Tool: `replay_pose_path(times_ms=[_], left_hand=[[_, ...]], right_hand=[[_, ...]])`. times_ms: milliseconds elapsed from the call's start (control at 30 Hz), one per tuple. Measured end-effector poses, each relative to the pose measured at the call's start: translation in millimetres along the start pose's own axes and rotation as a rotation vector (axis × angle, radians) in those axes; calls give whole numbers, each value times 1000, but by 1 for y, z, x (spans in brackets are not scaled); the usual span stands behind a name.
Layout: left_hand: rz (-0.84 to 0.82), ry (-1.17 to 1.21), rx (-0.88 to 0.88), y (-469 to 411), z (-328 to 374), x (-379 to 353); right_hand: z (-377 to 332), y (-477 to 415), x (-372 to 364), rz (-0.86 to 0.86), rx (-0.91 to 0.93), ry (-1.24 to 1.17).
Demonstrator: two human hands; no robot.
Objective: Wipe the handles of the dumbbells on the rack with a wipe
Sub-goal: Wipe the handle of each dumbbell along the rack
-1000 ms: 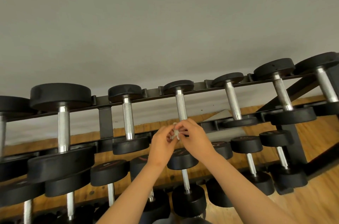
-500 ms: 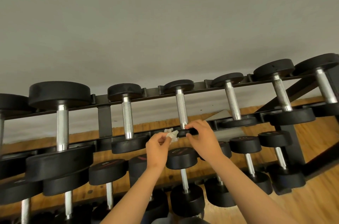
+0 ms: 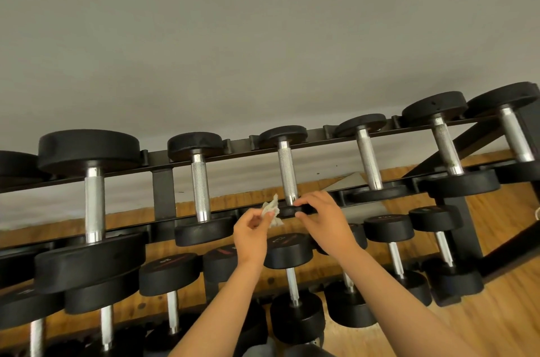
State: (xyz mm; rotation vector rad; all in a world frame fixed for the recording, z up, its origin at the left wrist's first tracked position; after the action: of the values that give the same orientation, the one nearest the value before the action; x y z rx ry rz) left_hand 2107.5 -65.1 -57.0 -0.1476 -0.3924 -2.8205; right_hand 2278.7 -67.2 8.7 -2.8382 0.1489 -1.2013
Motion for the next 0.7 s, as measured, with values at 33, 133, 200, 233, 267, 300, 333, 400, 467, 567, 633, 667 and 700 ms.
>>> replay_pose_path(times_ms=[33,133,200,233,267,300,333,400,467,567,633,667,700], left_hand=[[7,6,39,-1,-6,1],[19,1,146,2,-24,3],[53,65,193,7,-28,1],[77,105,211,10,-28,0],[100,138,218,12,-26,-1],[117,162,211,13,-22,-2],[131,173,197,14,-19,-3],[161,176,172,14,-14,-4],[191,177,169,11,-15,-5],[227,205,208,4,-21,-8],[237,209,239,-3,-22,-11],[234,204,248,-6,-23,-13],[225,190,246,-9,-23,-14]], right_hand=[[0,1,0,5,-5,-1],[0,2,-2,9,-25,-17],[-1,2,-2,3,-22,-19],[-1,1,-2,-5,-19,-18],[-1,1,-2,-13,-18,-17],[0,1,-1,-17,-16,-17],[0,1,-1,-17,-12,-21],[0,1,0,-9,-4,-31],[0,2,0,-1,-2,-35],[-1,2,-1,2,-6,-36],[-2,2,-1,0,-9,-33],[-2,2,0,-1,-9,-31],[-2,2,0,-2,-9,-28]])
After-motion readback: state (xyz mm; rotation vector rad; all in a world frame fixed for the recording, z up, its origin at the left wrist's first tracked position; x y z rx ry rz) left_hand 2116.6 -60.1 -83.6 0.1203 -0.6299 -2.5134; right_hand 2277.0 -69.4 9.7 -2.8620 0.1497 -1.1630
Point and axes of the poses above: each hand's wrist, its own y-axis away from the middle knuckle, its own x-axis out of the back of the hand, z = x × y, the point moved 7 cm from there along -y, towards the middle knuckle, and after that the axes turned 6 degrees about z, right-handed, at the moved point
